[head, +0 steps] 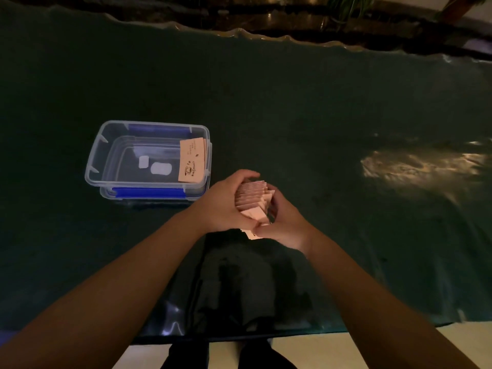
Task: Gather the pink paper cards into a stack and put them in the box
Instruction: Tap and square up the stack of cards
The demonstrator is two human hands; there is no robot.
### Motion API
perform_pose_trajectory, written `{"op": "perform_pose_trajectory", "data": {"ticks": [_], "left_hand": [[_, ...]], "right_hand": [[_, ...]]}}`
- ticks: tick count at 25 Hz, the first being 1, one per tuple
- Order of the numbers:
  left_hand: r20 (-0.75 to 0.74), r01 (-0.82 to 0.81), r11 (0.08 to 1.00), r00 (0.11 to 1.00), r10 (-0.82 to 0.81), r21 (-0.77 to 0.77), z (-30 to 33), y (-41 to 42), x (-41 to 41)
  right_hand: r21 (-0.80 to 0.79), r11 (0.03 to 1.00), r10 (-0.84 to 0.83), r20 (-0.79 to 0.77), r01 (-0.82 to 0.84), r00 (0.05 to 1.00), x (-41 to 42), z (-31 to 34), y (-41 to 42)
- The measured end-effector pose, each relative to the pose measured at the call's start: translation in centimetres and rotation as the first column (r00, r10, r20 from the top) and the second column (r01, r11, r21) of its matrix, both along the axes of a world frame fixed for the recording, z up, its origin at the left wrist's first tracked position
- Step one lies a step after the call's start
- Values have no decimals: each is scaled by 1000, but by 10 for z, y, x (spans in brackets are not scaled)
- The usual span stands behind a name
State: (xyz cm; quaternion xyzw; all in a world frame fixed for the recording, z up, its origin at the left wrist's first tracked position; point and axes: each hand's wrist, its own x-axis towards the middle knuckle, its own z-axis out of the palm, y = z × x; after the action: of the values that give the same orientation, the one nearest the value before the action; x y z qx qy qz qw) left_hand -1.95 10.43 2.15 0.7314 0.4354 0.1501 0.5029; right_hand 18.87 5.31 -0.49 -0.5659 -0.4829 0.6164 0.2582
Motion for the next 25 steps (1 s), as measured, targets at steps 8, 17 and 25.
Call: {"op": "perform_pose_trajectory", "data": {"ticks": [8, 17, 25], "left_hand": [[166, -221, 962, 955, 247, -164, -46, -39, -5], [187, -233, 949, 944, 273, -213, -81, -60, 16], [218, -307, 920, 907, 360, -243, -76, -55, 13]], "right_hand": [[48, 994, -91, -90, 96, 992, -19, -24, -29], [21, 981, -184, -190, 192, 964, -40, -31, -42], [121, 966, -209, -161, 229, 965, -40, -39, -43]]}}
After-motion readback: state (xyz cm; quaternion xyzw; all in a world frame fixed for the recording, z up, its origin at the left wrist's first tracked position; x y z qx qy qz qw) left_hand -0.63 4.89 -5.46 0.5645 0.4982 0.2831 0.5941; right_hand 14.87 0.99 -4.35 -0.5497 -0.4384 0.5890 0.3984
